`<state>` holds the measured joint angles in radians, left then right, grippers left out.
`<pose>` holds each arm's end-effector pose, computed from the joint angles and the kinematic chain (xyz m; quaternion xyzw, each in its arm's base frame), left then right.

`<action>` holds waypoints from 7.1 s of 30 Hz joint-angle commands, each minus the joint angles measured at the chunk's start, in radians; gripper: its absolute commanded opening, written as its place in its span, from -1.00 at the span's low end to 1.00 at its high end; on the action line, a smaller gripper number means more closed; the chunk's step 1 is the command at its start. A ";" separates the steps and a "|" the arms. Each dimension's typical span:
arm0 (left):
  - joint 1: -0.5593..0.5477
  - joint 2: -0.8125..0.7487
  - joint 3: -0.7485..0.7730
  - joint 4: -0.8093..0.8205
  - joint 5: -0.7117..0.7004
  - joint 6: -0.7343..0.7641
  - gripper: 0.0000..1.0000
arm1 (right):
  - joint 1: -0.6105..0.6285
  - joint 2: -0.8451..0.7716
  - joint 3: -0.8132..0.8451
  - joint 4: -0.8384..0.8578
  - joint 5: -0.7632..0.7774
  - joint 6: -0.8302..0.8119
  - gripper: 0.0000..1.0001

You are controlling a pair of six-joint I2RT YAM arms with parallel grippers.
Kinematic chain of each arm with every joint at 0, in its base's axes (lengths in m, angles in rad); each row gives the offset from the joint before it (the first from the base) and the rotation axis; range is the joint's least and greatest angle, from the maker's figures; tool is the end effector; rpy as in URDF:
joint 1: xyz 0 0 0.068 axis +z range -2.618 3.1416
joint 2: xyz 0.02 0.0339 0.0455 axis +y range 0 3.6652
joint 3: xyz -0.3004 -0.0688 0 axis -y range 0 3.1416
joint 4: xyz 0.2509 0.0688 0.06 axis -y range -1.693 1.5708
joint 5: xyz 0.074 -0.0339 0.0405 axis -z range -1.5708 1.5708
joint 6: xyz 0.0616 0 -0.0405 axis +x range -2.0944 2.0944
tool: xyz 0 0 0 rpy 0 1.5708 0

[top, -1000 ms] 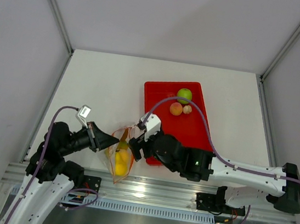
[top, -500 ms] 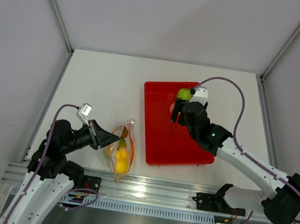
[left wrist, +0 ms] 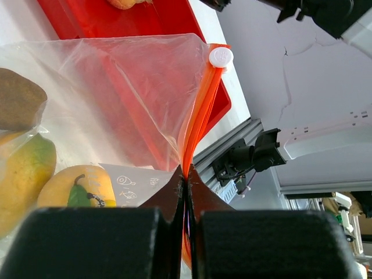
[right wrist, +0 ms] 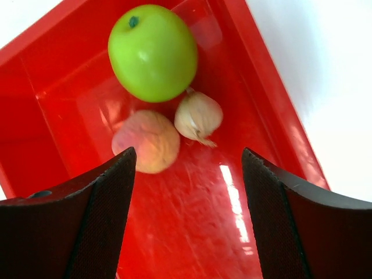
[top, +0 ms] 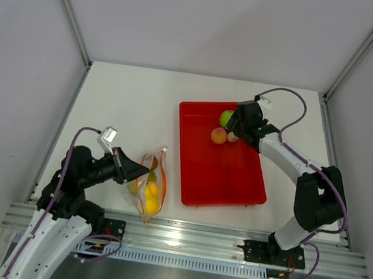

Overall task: Place the food in the zip-top bag and seal the zipper
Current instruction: Pick up the fake fruit from the bin, then place the fake fruit in the zipper food storage bag, then pick up the fake fruit from the bin.

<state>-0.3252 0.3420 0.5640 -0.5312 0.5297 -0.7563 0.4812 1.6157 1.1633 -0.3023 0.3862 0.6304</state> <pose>0.0750 -0.0581 0.2893 -0.0159 0.7944 -0.4743 0.3792 0.3483 0.1557 0.2681 0.1431 0.8927 0.0558 0.4238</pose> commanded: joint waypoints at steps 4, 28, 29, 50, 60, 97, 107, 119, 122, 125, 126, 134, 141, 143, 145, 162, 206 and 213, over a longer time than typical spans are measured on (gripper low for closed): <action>-0.006 0.023 -0.003 0.059 0.013 0.029 -0.99 | -0.027 0.113 0.122 -0.023 -0.041 0.139 0.47; -0.006 0.049 0.039 0.005 -0.007 0.038 -0.99 | -0.033 0.265 0.050 0.078 -0.023 0.196 0.34; -0.006 0.051 0.039 0.005 -0.008 0.038 -0.99 | -0.035 0.269 0.050 0.083 -0.021 0.195 0.33; -0.006 0.045 0.046 -0.058 -0.056 0.021 -0.99 | -0.044 0.351 0.079 0.166 -0.012 0.011 -0.49; -0.006 0.057 0.065 -0.066 -0.056 0.049 -0.99 | -0.023 0.257 -0.030 0.190 -0.030 -0.006 -1.00; -0.006 0.163 -0.030 0.218 0.058 0.029 -0.99 | 0.703 -0.550 -0.159 0.028 -0.270 -0.250 -0.95; -0.006 0.167 -0.024 0.232 0.052 0.020 -0.99 | 0.803 -0.390 -0.103 0.049 -0.328 -0.222 -0.78; -0.006 0.170 -0.119 0.385 0.061 -0.023 -0.99 | 0.777 -0.237 -0.045 0.089 -0.340 -0.250 -0.45; -0.006 0.163 -0.148 0.425 0.069 -0.026 -0.99 | 0.764 -0.200 -0.040 0.109 -0.345 -0.247 -0.13; -0.006 0.164 -0.162 0.447 0.075 -0.028 -0.99 | 0.761 -0.175 -0.034 0.117 -0.339 -0.256 0.17; -0.006 0.169 -0.164 0.451 0.076 -0.029 -0.99 | 0.761 -0.165 -0.031 0.120 -0.334 -0.259 0.20; -0.006 0.154 -0.167 0.470 0.090 -0.052 -0.99 | 0.723 -0.175 -0.028 0.098 -0.284 -0.279 0.42; -0.006 0.109 -0.159 0.395 0.070 -0.052 -0.99 | 0.669 -0.319 -0.076 0.069 -0.213 -0.284 0.40; -0.006 0.094 -0.158 0.376 0.062 -0.057 -0.99 | 0.659 -0.373 -0.091 0.049 -0.175 -0.282 0.40; -0.006 0.089 -0.147 0.366 0.062 -0.058 -0.99 | 0.626 -0.399 -0.102 0.032 -0.138 -0.275 0.40; -0.006 0.045 -0.056 0.287 0.059 -0.067 -0.99 | 0.206 -0.225 -0.134 0.100 -0.153 -0.264 0.59; -0.006 0.069 -0.085 0.287 0.049 -0.054 -0.99 | 0.085 0.244 0.065 0.213 -0.219 -0.319 -0.54; -0.006 0.057 -0.085 0.275 0.046 -0.060 -0.99 | 0.111 0.081 -0.036 0.201 -0.231 -0.313 -0.92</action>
<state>-0.3252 0.4107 0.4664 -0.2726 0.5793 -0.8120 0.5739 1.8191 1.1530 -0.1143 0.1593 0.3202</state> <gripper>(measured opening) 0.005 0.638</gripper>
